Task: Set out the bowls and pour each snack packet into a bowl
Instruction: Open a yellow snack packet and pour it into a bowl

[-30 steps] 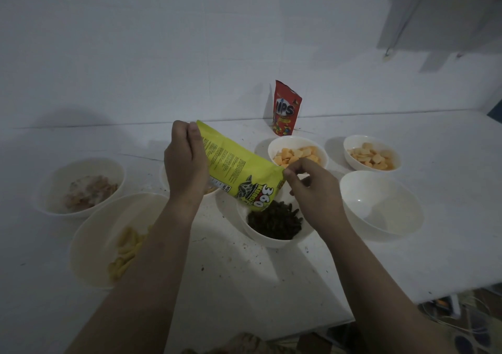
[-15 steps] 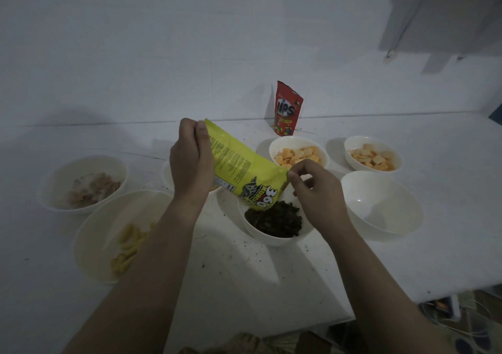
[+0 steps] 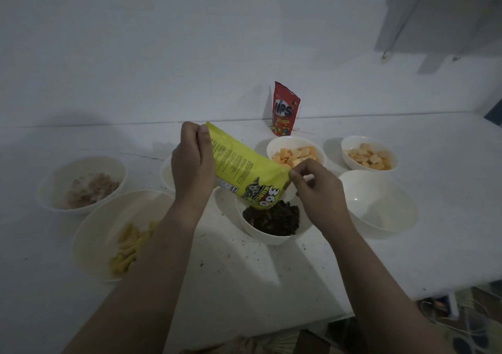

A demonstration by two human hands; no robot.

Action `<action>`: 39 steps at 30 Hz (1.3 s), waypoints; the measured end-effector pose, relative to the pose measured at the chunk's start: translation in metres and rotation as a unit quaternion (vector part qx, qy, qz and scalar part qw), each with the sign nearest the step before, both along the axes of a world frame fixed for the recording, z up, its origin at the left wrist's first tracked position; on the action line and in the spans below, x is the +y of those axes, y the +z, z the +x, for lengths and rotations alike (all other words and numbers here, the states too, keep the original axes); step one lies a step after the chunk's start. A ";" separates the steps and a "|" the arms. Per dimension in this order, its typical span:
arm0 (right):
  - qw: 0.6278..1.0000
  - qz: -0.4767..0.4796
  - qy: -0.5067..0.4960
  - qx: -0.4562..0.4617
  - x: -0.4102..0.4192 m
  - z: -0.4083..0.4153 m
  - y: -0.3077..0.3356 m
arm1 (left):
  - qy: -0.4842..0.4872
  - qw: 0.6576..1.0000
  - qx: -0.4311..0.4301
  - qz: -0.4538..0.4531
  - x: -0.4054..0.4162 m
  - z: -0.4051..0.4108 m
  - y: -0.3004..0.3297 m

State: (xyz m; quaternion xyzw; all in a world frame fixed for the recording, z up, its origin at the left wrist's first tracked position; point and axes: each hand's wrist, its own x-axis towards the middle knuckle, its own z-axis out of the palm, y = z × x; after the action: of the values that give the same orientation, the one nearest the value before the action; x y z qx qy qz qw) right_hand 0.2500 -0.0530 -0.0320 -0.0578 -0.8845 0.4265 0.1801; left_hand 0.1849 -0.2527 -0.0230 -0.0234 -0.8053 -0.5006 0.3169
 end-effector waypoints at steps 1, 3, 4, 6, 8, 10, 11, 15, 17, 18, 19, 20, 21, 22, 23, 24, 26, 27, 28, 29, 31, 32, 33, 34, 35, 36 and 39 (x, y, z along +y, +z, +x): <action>1.000 0.001 0.000 0.000 0.000 0.000 0.000 | 0.000 1.000 0.000 0.001 0.000 0.000 0.000; 1.000 -0.014 -0.003 0.005 0.000 0.002 -0.001 | -0.007 1.000 0.005 0.000 0.001 0.001 -0.001; 1.000 -0.011 -0.006 0.010 0.000 0.003 -0.002 | -0.012 1.000 0.010 0.000 0.001 0.002 -0.002; 1.000 -0.005 -0.001 0.006 0.001 0.003 -0.001 | -0.011 1.000 0.012 0.000 0.001 0.002 -0.002; 1.000 -0.016 -0.002 0.005 0.002 0.005 0.000 | -0.012 1.000 0.012 0.001 0.001 0.002 -0.002; 1.000 -0.012 0.007 -0.004 0.002 0.005 0.000 | -0.009 1.000 0.010 -0.001 0.001 0.003 -0.002; 1.000 -0.019 0.010 -0.006 0.002 0.006 0.000 | -0.008 1.000 0.010 -0.003 0.001 0.003 -0.001; 0.999 0.001 0.033 -0.022 0.005 0.008 0.003 | -0.006 1.000 0.013 -0.010 0.001 0.002 -0.002; 0.999 0.006 0.039 -0.035 0.007 0.009 0.005 | -0.008 1.000 0.013 -0.014 0.000 0.001 -0.004; 0.998 0.016 0.042 -0.042 0.007 0.010 0.005 | -0.009 1.000 0.012 -0.015 -0.001 0.001 -0.004; 0.997 0.030 0.046 -0.051 0.008 0.009 0.006 | -0.008 1.000 0.011 -0.018 -0.001 0.000 -0.004; 0.996 0.045 0.046 -0.056 0.008 0.009 0.006 | -0.008 1.000 0.010 -0.021 -0.001 0.000 -0.004; 0.996 0.063 0.043 -0.056 0.008 0.009 0.007 | -0.009 1.000 0.011 -0.022 -0.001 0.000 -0.004; 0.994 0.082 0.040 -0.053 0.007 0.008 0.007 | -0.011 1.000 0.013 -0.022 0.000 0.000 -0.004; 0.993 0.098 0.041 -0.049 0.006 0.007 0.007 | -0.015 1.000 0.016 -0.021 0.001 0.000 -0.005; 0.992 0.108 0.047 -0.043 0.004 0.007 0.008 | -0.020 0.999 0.020 -0.022 0.002 0.000 -0.005; 0.990 0.122 0.063 -0.021 -0.002 0.003 0.011 | -0.033 0.999 0.033 -0.027 0.004 0.001 -0.005; 0.990 0.123 0.071 -0.009 -0.008 0.001 0.013 | -0.040 0.998 0.040 -0.030 0.006 0.002 -0.005; 0.990 0.118 0.079 0.002 -0.014 -0.002 0.016 | -0.047 0.997 0.048 -0.035 0.008 0.003 -0.005; 0.990 0.107 0.089 0.013 -0.021 -0.005 0.019 | -0.053 0.996 0.055 -0.041 0.010 0.004 -0.005; 0.991 0.077 0.102 0.038 -0.036 -0.013 0.024 | -0.058 0.995 0.062 -0.051 0.014 0.005 -0.004; 0.991 0.061 0.103 0.052 -0.043 -0.017 0.026 | -0.059 0.995 0.064 -0.054 0.015 0.006 -0.004; 0.992 0.044 0.102 0.065 -0.049 -0.021 0.028 | -0.060 0.994 0.067 -0.055 0.016 0.006 -0.004; 0.992 0.029 0.098 0.078 -0.055 -0.024 0.029 | -0.062 0.994 0.071 -0.055 0.017 0.006 -0.005; 0.991 0.019 0.093 0.092 -0.060 -0.027 0.030 | -0.065 0.994 0.075 -0.054 0.017 0.006 -0.005; 0.990 0.013 0.086 0.108 -0.064 -0.029 0.030 | -0.068 0.993 0.078 -0.054 0.018 0.006 -0.004; 0.986 0.002 0.067 0.150 -0.072 -0.032 0.029 | -0.068 0.993 0.080 -0.050 0.022 0.008 -0.002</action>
State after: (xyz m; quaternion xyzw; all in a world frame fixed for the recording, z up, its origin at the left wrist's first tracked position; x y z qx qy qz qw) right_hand 0.2183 -0.1250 -0.0034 0.0667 -0.8502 0.4396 0.2820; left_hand 0.1929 -0.2311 -0.0248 -0.1336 -0.7977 -0.4766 0.3444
